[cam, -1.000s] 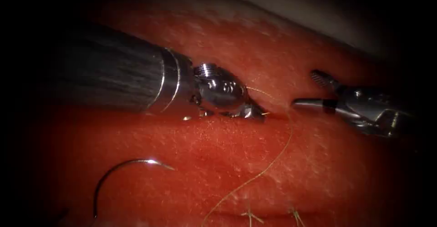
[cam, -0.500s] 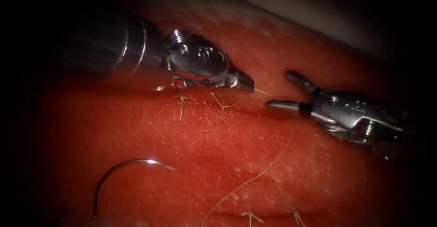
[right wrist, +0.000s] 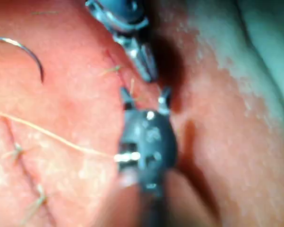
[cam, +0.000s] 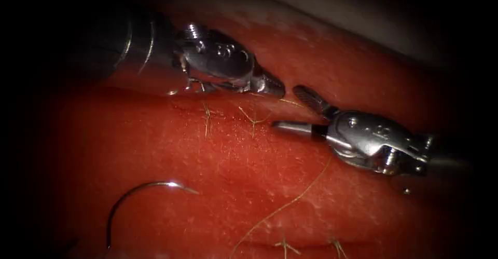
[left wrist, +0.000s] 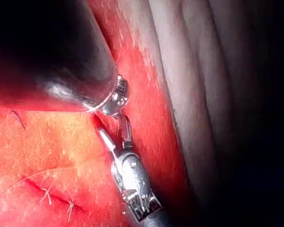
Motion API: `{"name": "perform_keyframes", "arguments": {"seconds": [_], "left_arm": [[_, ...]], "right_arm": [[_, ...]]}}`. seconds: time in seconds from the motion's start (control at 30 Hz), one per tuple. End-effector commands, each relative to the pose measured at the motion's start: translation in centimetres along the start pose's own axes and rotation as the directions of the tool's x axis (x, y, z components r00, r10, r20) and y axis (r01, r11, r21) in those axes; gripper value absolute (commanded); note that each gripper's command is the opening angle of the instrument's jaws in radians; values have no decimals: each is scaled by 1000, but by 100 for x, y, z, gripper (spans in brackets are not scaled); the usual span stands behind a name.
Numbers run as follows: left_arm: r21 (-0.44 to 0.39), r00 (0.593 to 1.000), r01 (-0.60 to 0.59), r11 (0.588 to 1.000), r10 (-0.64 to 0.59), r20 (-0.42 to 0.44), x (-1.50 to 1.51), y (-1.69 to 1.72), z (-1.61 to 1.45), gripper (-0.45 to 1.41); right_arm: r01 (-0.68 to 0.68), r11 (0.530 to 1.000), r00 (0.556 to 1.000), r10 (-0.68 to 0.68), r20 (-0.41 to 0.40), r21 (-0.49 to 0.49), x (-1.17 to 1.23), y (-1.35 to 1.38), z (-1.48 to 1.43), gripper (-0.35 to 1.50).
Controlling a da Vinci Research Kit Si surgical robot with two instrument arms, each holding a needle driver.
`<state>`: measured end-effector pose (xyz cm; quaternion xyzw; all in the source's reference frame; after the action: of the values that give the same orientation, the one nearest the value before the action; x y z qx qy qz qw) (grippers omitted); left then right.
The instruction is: Wound Closure
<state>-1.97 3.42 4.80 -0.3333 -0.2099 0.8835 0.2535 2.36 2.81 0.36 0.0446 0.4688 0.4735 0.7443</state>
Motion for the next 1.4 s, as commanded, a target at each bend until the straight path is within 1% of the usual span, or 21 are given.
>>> {"name": "perform_keyframes", "arguments": {"seconds": [0.03,0.07,0.13,0.2,0.33,0.43,0.47,0.53,0.6,0.63,0.67,0.7,0.83,0.9,1.0,1.1,1.23,1.4], "left_arm": [[2,1000,4,1000,-4,-3,0,-2,4,-35],[3,1000,9,1000,-9,-3,1,-2,0,-35],[5,1000,11,1000,-11,-4,0,-2,0,-35],[4,1000,11,1000,-11,-3,-1,-1,1,-35],[-2,1000,10,1000,-10,0,-3,-1,3,-35],[-19,1000,8,1000,-8,4,-4,0,3,-35],[-39,1000,-27,999,27,5,-4,0,6,-35],[-34,996,-90,995,90,1,0,-3,15,-35],[-28,991,-136,990,136,-4,1,-5,23,0],[-25,986,-166,986,166,-6,1,-5,26,10],[-19,975,-221,975,221,-10,-3,-4,32,30],[-19,968,-251,968,251,-12,-5,-3,35,40],[-33,962,-274,961,274,-8,-17,2,48,59],[-42,962,-273,961,273,-6,-22,5,53,63],[-58,976,-216,975,217,11,-27,10,57,67],[-71,989,-144,987,146,24,-25,18,63,68],[-67,988,-147,987,149,26,-26,19,71,69],[-80,987,-154,985,157,30,-31,21,77,69]], "right_arm": [[-15,1000,1000,15,-4,1,-4,-4,13,128],[-50,999,999,50,-5,-5,-5,-5,17,128],[-96,995,995,96,-32,-2,-6,-6,22,130],[-119,993,991,119,-54,2,-6,-9,27,130],[-128,992,990,129,-54,11,-7,-11,35,130],[-119,992,992,121,-41,47,-6,1,21,130],[-116,993,992,118,-43,34,-6,12,6,131],[-116,993,992,117,-43,26,-5,25,-9,135],[-118,993,992,118,-49,3,-2,36,-22,140],[-119,993,992,119,-50,-8,0,41,-28,141],[-119,992,992,117,-52,-36,5,51,-41,145],[-104,993,993,102,-51,-48,7,54,-46,145],[-80,994,996,77,-45,-72,15,63,-64,147],[-67,994,997,64,-42,-83,18,65,-70,147],[-54,994,998,50,-40,-93,20,66,-74,147],[-42,994,999,39,-36,-96,21,64,-73,147],[-31,994,999,28,-32,-101,21,61,-70,147],[-20,994,999,17,-29,-104,20,58,-68,147]]}}
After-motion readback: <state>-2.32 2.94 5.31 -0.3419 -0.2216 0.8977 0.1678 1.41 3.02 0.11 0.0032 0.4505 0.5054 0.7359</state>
